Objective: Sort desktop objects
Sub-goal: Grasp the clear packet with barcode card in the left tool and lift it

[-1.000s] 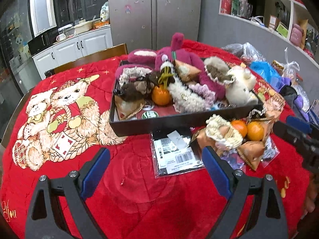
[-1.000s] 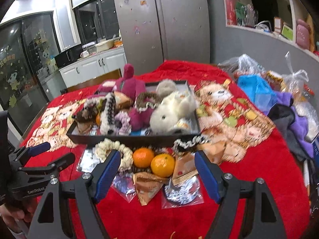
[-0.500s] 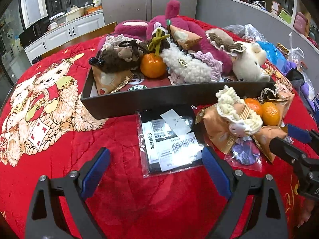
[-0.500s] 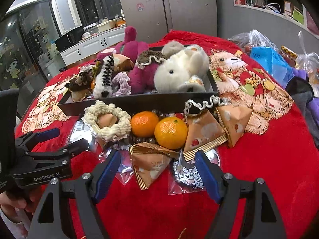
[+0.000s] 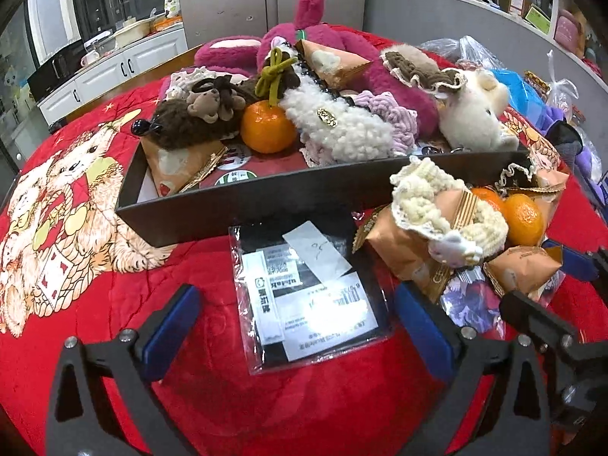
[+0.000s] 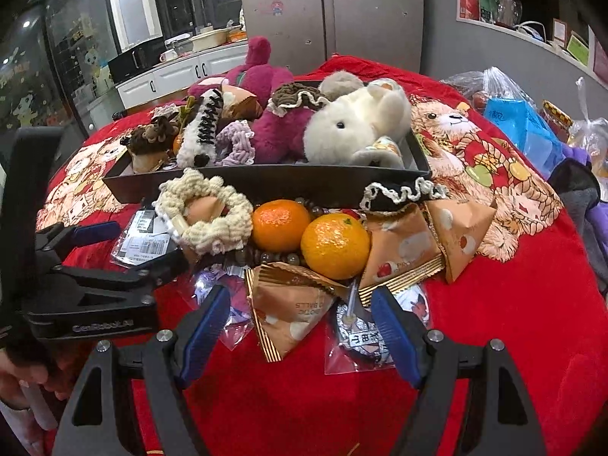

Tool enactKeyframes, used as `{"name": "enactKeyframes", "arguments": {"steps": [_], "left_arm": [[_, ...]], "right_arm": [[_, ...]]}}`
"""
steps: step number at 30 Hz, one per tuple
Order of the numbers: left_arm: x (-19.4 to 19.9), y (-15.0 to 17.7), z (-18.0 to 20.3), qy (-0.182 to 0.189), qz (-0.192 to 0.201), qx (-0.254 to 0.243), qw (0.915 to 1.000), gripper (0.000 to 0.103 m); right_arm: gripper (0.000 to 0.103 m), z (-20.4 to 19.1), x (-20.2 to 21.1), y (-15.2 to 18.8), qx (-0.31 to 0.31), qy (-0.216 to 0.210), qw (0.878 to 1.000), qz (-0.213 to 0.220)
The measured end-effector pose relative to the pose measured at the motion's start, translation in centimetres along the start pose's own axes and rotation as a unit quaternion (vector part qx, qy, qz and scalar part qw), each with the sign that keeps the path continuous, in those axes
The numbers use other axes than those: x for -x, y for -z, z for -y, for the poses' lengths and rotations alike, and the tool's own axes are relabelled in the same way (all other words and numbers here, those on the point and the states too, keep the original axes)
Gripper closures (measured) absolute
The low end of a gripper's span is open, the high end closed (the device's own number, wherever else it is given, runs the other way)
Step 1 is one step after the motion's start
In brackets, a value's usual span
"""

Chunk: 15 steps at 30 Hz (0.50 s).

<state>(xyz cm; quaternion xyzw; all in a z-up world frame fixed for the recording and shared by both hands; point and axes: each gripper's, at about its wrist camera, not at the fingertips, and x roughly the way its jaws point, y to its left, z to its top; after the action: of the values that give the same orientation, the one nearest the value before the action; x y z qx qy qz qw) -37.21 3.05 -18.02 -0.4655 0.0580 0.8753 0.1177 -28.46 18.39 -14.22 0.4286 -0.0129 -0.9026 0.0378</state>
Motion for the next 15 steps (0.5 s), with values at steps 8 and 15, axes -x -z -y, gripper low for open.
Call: {"name": "enactKeyframes", "arguments": {"steps": [8,15], "left_arm": [[0.0,0.2,-0.1,-0.005,0.003,0.002,1.0,0.0],[0.3,0.3,0.0,-0.008,0.005,0.001,1.0,0.0]], "right_arm": [[0.023,-1.4,-0.6,0.3,0.037,0.035,0.999,0.009],[0.023,-1.5,-0.5,0.3,0.044,0.029,0.999,0.01]]}}
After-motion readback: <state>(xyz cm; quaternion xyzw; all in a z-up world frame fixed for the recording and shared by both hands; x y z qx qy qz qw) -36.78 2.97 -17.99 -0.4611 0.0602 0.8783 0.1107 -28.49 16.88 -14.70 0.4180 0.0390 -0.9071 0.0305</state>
